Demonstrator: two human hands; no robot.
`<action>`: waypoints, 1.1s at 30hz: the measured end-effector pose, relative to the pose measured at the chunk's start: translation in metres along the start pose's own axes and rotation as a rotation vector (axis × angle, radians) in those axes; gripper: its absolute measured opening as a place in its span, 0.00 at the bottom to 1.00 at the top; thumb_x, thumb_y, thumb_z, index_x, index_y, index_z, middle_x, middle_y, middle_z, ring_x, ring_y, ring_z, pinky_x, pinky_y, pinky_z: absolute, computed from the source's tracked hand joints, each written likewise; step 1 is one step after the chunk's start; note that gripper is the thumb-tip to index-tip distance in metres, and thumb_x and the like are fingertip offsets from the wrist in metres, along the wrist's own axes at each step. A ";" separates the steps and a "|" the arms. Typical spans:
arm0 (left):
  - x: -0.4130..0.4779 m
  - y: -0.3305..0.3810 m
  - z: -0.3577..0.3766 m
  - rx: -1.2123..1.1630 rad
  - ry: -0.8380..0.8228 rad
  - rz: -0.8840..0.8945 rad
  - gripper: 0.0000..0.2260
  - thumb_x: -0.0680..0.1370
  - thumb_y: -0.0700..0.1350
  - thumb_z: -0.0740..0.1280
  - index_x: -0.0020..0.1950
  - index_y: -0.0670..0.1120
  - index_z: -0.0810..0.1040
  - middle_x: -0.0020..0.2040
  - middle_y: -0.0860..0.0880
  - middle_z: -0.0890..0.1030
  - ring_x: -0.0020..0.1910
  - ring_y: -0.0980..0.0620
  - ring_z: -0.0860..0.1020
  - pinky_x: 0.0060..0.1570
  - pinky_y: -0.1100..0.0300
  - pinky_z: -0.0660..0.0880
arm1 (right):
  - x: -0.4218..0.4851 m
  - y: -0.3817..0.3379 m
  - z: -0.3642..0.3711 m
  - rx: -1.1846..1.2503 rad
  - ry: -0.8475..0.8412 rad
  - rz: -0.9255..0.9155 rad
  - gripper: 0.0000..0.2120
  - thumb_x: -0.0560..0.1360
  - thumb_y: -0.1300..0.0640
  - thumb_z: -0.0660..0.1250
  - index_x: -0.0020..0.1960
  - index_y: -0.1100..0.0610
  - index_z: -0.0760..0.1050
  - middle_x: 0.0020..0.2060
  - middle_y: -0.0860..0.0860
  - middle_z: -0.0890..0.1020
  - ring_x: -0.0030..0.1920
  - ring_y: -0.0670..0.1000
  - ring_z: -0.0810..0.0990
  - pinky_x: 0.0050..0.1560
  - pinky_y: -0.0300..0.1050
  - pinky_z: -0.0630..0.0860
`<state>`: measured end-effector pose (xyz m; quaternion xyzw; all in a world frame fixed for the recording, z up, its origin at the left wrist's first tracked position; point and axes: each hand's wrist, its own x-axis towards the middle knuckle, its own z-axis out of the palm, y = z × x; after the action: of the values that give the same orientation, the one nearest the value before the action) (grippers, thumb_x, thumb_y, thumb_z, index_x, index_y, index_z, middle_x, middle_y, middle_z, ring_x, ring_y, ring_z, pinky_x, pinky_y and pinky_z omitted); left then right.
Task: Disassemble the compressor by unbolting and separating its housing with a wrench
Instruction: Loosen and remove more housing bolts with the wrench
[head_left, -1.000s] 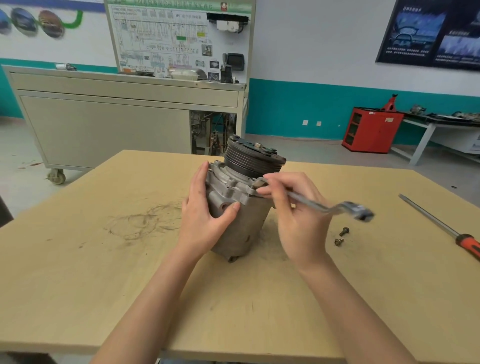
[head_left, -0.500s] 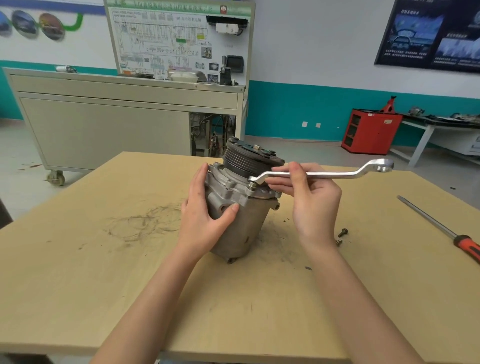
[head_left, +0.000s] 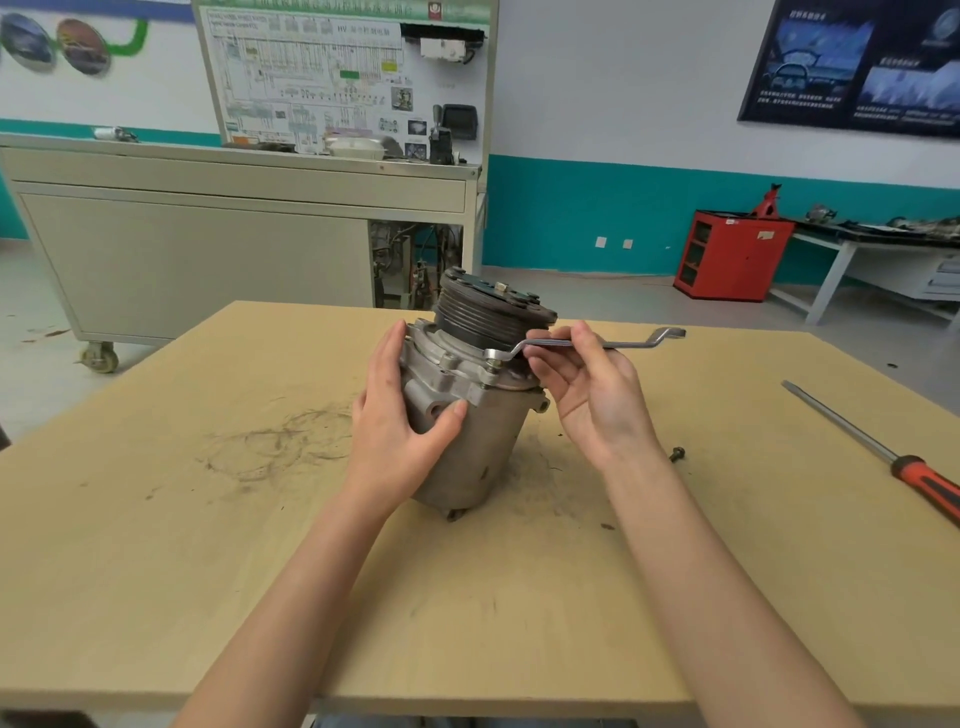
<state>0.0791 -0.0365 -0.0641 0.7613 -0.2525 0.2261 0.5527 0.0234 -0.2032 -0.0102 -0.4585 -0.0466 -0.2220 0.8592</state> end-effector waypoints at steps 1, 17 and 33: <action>0.000 0.000 0.000 0.006 0.002 0.005 0.38 0.68 0.62 0.63 0.75 0.57 0.53 0.75 0.55 0.62 0.73 0.55 0.62 0.70 0.41 0.61 | 0.002 -0.002 0.001 -0.005 -0.001 -0.026 0.14 0.81 0.60 0.57 0.42 0.64 0.76 0.38 0.58 0.85 0.37 0.51 0.84 0.37 0.37 0.79; 0.000 -0.003 0.000 0.020 0.011 0.024 0.37 0.68 0.63 0.63 0.74 0.58 0.52 0.74 0.58 0.61 0.73 0.57 0.61 0.71 0.41 0.60 | -0.038 0.015 0.019 -1.032 -0.092 -1.064 0.10 0.78 0.60 0.62 0.43 0.64 0.79 0.39 0.55 0.82 0.39 0.50 0.82 0.41 0.41 0.78; 0.001 -0.004 0.001 0.021 0.015 0.016 0.37 0.69 0.63 0.63 0.74 0.61 0.52 0.76 0.54 0.62 0.73 0.55 0.62 0.70 0.41 0.61 | -0.026 0.004 0.019 -0.488 0.135 -0.588 0.09 0.79 0.55 0.61 0.42 0.55 0.77 0.35 0.47 0.85 0.36 0.50 0.85 0.37 0.39 0.80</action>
<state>0.0825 -0.0364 -0.0672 0.7634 -0.2521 0.2389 0.5445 0.0043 -0.1774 -0.0093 -0.6008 -0.0651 -0.4934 0.6256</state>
